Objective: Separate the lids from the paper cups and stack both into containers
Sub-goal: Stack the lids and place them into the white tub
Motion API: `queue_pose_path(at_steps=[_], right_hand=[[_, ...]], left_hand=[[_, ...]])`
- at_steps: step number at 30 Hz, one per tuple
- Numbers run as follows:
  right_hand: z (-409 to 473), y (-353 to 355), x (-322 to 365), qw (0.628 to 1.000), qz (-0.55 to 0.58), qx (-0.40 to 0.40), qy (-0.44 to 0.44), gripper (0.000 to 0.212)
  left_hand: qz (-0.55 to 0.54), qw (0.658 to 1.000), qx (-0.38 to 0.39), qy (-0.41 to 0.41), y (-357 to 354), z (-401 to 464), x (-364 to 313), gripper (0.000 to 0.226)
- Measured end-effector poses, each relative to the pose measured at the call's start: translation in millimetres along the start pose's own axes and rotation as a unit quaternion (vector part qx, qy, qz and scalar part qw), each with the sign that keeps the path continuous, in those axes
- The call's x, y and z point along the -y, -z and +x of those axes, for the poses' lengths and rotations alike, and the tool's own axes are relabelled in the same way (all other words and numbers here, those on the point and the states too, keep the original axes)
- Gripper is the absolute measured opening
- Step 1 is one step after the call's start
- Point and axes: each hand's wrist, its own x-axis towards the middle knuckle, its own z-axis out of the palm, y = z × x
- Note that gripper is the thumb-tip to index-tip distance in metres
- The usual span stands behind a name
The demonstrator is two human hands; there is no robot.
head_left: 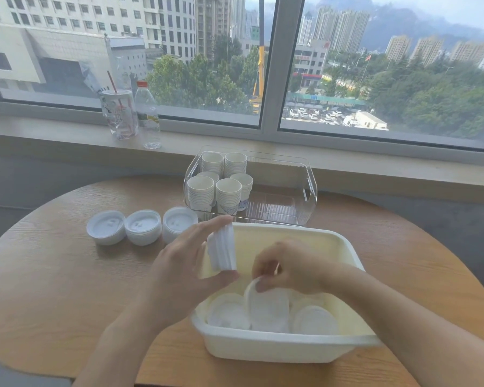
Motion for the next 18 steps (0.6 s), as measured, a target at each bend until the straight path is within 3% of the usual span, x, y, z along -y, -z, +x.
queue_pose_path(at_steps=[3, 6, 13, 18], right_hand=[[-4.3, 17.5, -4.2, 0.992, 0.079, -0.101, 0.008, 0.003], [-8.7, 22.5, -8.4, 0.979, 0.122, -0.162, 0.024, 0.009], [-23.3, 26.4, -4.8, 0.95, 0.138, -0.278, 0.044, 0.008], [-31.3, 30.2, -0.8, 0.943, 0.117, -0.31, 0.036, 0.007]], left_hand=[[-0.002, 1.0, -0.002, 0.004, 1.3, -0.3, -1.3, 0.084], [0.0, 1.0, -0.006, 0.004, 2.2, 0.8, -3.7, 0.083], [-0.015, 1.0, -0.001, 0.006, -1.1, 2.8, -14.5, 0.083], [-0.019, 1.0, -0.002, 0.011, -4.0, 2.2, -18.9, 0.083]])
